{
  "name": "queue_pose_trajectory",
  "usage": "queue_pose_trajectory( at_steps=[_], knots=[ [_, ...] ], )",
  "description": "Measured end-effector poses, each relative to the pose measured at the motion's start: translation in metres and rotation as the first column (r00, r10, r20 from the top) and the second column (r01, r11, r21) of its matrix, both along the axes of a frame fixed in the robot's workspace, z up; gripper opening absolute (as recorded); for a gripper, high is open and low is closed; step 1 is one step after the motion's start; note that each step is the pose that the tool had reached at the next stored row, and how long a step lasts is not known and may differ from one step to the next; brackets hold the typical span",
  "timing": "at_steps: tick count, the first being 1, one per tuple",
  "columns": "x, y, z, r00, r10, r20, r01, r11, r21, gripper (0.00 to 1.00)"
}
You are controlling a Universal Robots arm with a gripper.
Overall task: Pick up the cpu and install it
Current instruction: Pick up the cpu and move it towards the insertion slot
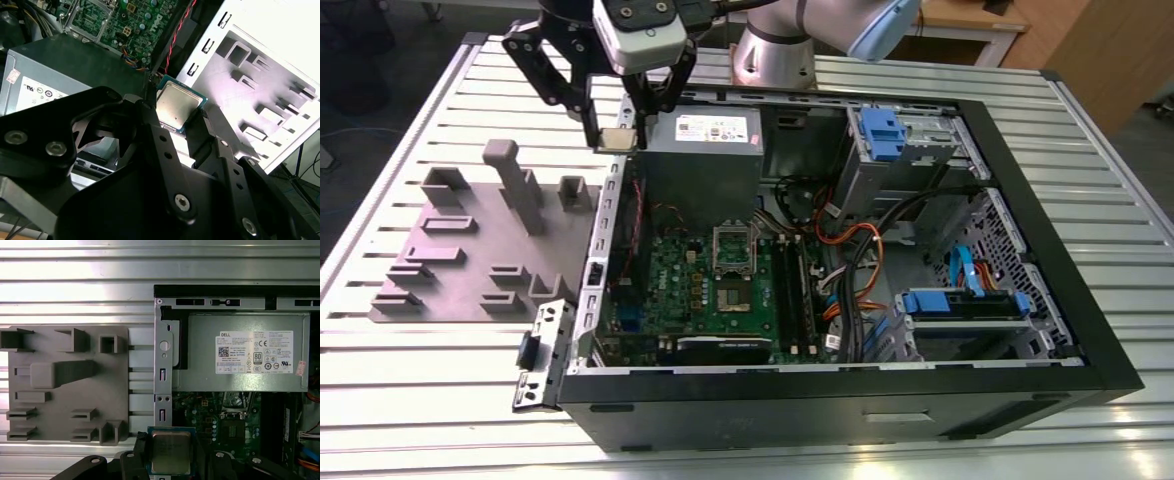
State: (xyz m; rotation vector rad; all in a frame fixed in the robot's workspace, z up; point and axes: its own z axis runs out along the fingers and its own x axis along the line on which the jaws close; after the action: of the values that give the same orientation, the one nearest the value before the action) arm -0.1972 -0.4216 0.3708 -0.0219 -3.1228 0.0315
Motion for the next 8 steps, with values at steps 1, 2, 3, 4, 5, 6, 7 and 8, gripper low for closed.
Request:
queue_pose_trajectory(
  at_steps=[1,2,3,4,5,6,7,8],
  knots=[
    [0.0001,0.0000,0.0000,1.0000,0.000,0.0000,0.000,1.0000,0.0000,0.47],
    [0.0002,0.0000,0.0000,1.0000,0.000,0.0000,0.000,1.0000,0.0000,0.47],
    [0.0005,0.0000,0.0000,1.0000,0.000,0.0000,0.000,1.0000,-0.0001,0.47],
    [0.0005,0.0000,0.0000,1.0000,0.000,0.0000,0.000,1.0000,0.0000,0.47],
    [0.0008,0.0000,0.0000,1.0000,0.000,0.0000,0.000,1.0000,0.0000,0.47],
    [0.0011,0.0000,0.0000,1.0000,0.000,0.0000,0.000,1.0000,0.0000,0.47],
    [0.0011,0.0000,0.0000,1.0000,0.000,-0.0001,0.000,1.0000,0.0000,0.47],
    [0.0011,0.0000,0.0000,1.0000,0.000,0.0000,0.000,1.0000,0.0000,0.47]
  ],
)
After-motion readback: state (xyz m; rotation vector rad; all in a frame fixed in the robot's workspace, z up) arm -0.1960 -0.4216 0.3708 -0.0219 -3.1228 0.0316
